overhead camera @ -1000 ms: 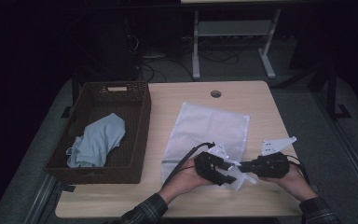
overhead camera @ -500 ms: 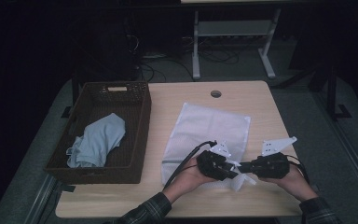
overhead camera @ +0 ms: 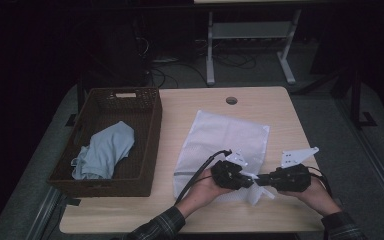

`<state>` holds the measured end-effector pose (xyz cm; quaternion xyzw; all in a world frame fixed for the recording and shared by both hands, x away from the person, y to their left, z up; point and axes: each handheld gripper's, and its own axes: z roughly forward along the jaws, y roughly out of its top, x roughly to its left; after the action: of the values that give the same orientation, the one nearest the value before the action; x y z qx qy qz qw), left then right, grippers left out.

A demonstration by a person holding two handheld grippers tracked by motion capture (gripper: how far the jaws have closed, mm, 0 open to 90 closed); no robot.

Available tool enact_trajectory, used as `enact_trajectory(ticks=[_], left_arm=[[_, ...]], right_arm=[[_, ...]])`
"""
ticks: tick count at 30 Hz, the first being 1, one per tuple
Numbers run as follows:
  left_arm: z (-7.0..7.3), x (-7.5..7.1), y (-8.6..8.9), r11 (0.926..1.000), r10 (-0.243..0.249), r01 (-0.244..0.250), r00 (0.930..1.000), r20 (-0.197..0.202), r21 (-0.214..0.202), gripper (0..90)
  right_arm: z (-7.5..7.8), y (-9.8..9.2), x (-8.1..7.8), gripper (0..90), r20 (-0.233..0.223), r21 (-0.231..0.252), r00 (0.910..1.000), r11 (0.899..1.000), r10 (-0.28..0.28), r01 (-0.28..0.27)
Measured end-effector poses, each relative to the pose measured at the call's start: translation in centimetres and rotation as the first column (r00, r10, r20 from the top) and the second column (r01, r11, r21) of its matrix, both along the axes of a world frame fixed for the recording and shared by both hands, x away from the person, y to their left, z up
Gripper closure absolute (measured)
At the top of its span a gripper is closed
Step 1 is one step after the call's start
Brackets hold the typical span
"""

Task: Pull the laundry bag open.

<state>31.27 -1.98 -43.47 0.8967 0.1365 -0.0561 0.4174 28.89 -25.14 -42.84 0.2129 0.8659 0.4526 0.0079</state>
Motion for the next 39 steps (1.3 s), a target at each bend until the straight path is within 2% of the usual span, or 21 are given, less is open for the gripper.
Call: enact_trajectory(ticks=[13, 39], left_arm=[[-0.04, -0.02, 0.09, 0.9995, 0.004, -0.003, 0.9999, -0.014, 0.032, 86.0], [-0.04, 0.17, 0.84, 0.9992, 0.010, -0.009, 0.9997, -0.023, 0.040, 86.1]], right_arm=[[-0.21, 0.13, -0.06, 84.1, 0.003, -0.032, 0.9999, 0.999, 0.012, -0.012], [-0.28, -0.34, 0.02, 84.2, 0.002, -0.041, 1.0000, 0.999, 0.009, -0.009]])
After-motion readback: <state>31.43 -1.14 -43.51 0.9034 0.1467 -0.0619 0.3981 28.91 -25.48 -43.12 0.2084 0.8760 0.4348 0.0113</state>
